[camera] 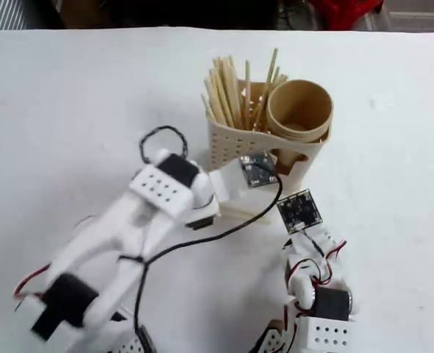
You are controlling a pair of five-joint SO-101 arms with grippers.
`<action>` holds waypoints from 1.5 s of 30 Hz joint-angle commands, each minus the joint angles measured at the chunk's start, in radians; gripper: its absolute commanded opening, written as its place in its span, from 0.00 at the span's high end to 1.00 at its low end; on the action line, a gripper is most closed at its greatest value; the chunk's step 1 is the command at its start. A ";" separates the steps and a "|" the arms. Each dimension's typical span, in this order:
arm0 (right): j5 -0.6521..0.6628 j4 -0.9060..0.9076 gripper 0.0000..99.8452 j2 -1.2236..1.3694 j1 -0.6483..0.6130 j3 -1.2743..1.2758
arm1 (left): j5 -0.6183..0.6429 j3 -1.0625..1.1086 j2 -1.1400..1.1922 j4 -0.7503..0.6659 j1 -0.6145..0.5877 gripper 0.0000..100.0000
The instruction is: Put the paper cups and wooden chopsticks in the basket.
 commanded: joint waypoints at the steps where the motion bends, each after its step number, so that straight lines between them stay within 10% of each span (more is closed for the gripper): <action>1: -0.002 0.007 0.96 -0.005 0.005 0.009 | -0.012 -0.080 0.165 -0.052 0.012 0.83; 24: -0.002 0.007 0.96 -0.005 0.005 0.009 | -0.008 -0.350 0.510 0.077 0.013 0.98; 45: -0.002 0.007 0.96 -0.005 0.005 0.009 | -0.011 -0.041 -0.242 0.299 0.015 0.98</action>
